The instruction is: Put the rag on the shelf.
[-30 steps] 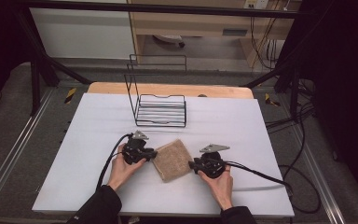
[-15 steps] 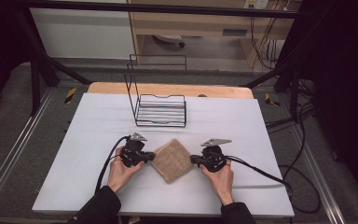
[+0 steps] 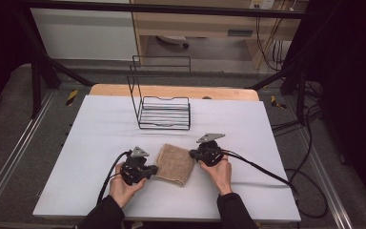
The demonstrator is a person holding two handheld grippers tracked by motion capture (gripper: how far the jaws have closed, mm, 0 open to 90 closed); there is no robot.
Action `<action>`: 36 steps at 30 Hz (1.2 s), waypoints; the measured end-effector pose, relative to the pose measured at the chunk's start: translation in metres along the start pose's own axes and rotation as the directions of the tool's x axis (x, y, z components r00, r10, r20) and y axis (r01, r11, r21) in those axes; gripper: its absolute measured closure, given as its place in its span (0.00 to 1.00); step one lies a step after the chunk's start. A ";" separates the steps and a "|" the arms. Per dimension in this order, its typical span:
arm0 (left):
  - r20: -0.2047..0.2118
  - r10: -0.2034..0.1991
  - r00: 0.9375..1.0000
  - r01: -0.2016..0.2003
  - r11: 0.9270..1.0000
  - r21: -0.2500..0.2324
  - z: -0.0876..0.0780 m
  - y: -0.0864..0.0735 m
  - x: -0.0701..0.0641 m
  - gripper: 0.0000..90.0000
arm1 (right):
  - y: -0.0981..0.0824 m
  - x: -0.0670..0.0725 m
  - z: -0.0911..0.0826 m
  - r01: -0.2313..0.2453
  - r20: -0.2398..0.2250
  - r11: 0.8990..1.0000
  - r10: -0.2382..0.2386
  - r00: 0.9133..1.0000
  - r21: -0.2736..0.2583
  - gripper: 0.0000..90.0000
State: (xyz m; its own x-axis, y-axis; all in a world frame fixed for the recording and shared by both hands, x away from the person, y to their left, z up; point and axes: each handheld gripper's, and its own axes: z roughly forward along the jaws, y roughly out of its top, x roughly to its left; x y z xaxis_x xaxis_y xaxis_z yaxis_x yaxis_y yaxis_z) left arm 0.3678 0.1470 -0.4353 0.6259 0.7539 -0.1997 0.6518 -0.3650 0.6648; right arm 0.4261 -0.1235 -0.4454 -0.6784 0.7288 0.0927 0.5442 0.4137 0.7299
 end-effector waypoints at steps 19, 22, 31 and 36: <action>-0.054 0.090 0.994 -0.093 0.995 -0.048 0.006 0.049 0.023 0.29 | -0.016 0.002 -0.054 -0.025 -0.018 0.991 0.023 1.000 -0.128 0.32; -0.054 0.078 0.995 -0.081 0.995 -0.051 0.017 0.060 0.026 0.31 | -0.028 -0.002 -0.060 -0.043 -0.010 0.992 0.042 0.999 -0.116 0.25; -0.063 0.034 0.997 -0.034 0.999 -0.001 0.052 0.077 0.037 0.52 | -0.047 -0.006 -0.069 -0.099 -0.019 0.988 0.097 0.995 -0.121 0.14; -0.035 0.044 0.998 -0.042 0.998 0.040 0.062 0.074 0.039 0.62 | -0.047 -0.005 -0.066 -0.115 -0.027 0.987 0.113 0.993 -0.108 0.11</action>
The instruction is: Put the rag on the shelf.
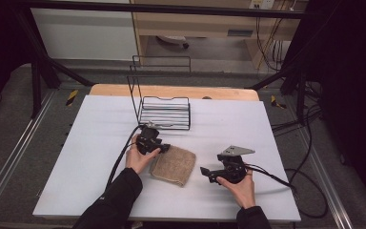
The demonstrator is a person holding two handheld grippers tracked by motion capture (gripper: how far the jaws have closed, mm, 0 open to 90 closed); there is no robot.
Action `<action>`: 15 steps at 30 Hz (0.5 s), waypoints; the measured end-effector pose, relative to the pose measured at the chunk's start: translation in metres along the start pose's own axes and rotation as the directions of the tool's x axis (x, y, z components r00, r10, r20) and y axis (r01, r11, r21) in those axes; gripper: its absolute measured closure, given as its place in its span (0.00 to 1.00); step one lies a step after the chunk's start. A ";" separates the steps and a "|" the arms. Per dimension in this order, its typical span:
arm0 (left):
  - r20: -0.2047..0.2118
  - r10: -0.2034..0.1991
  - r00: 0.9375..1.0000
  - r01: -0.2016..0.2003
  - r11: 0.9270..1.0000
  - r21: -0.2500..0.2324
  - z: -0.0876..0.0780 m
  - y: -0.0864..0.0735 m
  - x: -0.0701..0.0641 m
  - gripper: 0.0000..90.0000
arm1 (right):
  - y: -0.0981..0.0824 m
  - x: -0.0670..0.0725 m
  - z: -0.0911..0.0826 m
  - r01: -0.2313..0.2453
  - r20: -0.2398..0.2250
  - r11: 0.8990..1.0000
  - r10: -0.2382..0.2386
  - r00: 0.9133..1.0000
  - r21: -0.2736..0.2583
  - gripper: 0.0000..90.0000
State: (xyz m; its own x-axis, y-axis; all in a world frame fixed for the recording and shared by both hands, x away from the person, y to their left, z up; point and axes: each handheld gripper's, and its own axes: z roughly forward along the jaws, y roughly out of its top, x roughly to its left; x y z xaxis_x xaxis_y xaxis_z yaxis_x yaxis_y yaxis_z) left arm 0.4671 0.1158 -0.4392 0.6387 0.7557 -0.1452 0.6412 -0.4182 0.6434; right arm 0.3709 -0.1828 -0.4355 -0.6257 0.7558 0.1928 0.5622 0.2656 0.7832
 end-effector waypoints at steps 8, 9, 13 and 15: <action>0.027 -0.002 1.000 0.002 1.000 0.015 0.003 -0.001 -0.005 0.73 | 0.001 0.000 0.002 -0.020 -0.005 1.000 0.020 1.000 -0.009 0.09; 0.031 -0.004 1.000 0.004 1.000 0.015 0.003 -0.001 -0.005 0.74 | 0.002 -0.001 0.002 -0.024 -0.009 1.000 0.023 1.000 -0.008 0.08; 0.036 -0.005 0.999 0.004 1.000 0.020 0.003 -0.001 -0.005 0.77 | 0.003 -0.001 0.006 -0.029 -0.004 1.000 0.029 1.000 -0.003 0.08; 0.033 -0.003 0.999 0.003 1.000 0.016 0.004 -0.001 -0.007 0.79 | 0.005 0.000 0.008 -0.035 -0.002 0.999 0.035 0.999 -0.003 0.08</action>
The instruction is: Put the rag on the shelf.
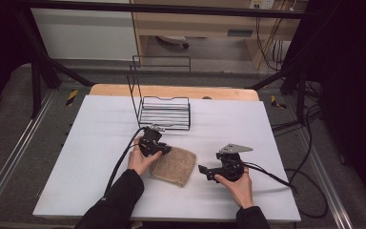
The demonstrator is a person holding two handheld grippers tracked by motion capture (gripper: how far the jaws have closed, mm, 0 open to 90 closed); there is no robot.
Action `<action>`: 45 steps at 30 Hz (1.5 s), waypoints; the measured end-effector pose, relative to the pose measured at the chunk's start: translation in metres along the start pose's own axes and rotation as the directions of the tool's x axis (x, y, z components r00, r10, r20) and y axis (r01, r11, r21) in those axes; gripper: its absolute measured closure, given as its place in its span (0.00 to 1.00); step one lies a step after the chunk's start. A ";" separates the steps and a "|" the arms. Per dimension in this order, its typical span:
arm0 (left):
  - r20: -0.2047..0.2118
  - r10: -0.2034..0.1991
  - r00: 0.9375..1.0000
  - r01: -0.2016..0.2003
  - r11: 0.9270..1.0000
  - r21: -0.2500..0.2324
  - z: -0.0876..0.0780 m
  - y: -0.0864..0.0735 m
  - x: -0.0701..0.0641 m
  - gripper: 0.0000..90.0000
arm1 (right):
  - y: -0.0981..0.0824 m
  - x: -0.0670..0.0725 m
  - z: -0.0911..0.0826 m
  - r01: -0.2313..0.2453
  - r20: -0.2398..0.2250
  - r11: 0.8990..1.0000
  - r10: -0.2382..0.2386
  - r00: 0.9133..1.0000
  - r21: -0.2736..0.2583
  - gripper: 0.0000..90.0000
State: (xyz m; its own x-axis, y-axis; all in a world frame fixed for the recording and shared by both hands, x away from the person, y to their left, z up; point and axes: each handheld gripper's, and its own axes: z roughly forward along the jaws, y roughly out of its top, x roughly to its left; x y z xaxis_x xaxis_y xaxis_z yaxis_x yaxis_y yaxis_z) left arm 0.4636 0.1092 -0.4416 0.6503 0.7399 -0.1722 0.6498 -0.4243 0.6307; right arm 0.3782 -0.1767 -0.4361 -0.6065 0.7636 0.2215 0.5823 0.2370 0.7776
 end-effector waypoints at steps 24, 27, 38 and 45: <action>0.015 0.018 1.000 -0.018 1.000 0.007 0.000 0.000 0.001 0.90 | 0.019 0.006 0.057 -0.047 0.092 0.998 0.043 0.995 0.048 0.58; 0.015 0.025 1.000 -0.025 1.000 0.008 0.000 0.000 0.001 0.90 | 0.017 0.006 0.058 -0.061 0.092 0.996 0.056 0.994 0.060 0.65; -0.002 0.056 0.998 -0.056 0.998 0.011 0.001 0.000 -0.003 0.90 | 0.018 0.011 0.059 -0.165 0.079 0.983 0.159 0.984 0.076 0.83; 0.021 0.038 0.999 -0.038 0.999 0.009 0.000 0.000 0.001 0.90 | 0.022 0.012 0.061 -0.189 0.077 0.977 0.181 0.980 0.101 0.94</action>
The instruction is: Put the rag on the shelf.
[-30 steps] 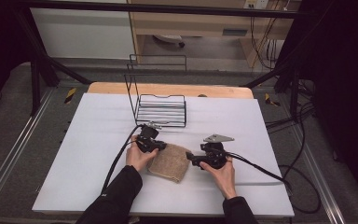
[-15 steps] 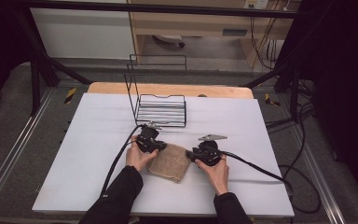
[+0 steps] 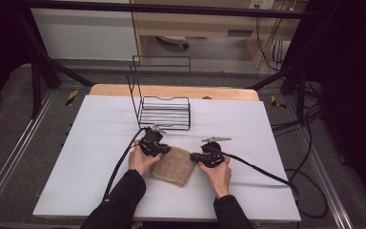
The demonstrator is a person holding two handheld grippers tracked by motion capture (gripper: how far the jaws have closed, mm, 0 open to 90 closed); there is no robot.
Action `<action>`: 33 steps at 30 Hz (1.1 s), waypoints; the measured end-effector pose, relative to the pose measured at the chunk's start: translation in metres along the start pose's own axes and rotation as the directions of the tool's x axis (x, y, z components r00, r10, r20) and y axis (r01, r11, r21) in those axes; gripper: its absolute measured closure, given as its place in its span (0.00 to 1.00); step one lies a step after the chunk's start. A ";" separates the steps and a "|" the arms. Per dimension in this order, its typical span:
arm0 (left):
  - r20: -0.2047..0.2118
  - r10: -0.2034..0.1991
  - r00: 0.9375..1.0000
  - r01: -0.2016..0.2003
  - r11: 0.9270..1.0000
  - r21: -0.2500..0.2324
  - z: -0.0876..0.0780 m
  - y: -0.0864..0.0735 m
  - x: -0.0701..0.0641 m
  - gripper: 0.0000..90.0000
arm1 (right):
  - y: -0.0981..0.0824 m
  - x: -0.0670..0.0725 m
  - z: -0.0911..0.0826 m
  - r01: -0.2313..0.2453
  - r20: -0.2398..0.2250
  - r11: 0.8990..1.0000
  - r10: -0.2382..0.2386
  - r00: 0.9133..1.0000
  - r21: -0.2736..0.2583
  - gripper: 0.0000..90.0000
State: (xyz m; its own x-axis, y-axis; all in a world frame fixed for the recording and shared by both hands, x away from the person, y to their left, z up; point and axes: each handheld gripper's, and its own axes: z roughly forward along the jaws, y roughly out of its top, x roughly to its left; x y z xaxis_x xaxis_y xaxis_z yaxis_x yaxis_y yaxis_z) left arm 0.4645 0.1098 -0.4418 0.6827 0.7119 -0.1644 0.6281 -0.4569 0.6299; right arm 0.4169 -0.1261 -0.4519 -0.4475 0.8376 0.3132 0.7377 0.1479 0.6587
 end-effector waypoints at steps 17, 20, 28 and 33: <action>0.041 -0.043 0.998 0.046 0.995 -0.085 -0.020 -0.006 0.002 0.95 | 0.006 0.004 -0.016 0.039 -0.060 0.996 -0.044 0.997 -0.080 0.96; 0.038 -0.038 0.999 0.042 0.993 -0.109 -0.027 -0.007 0.000 0.95 | 0.008 0.007 -0.020 0.066 -0.061 0.993 -0.072 0.996 -0.098 0.96; 0.026 -0.012 1.000 0.016 0.988 -0.156 -0.044 -0.011 -0.007 0.95 | 0.011 0.014 -0.027 0.099 -0.075 0.987 -0.109 0.991 -0.131 0.96; 0.016 0.002 1.000 0.001 0.982 -0.187 -0.053 -0.014 -0.011 0.95 | 0.012 0.017 -0.033 0.107 -0.092 0.983 -0.121 0.988 -0.149 0.96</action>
State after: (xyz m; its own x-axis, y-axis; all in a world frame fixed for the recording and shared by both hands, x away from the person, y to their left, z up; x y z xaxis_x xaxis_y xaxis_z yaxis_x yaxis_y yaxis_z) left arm 0.4288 0.1365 -0.4088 0.6899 0.7024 -0.1753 0.5480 -0.3486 0.7604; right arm 0.4017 -0.1277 -0.4163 -0.5784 0.7614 0.2929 0.6024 0.1566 0.7827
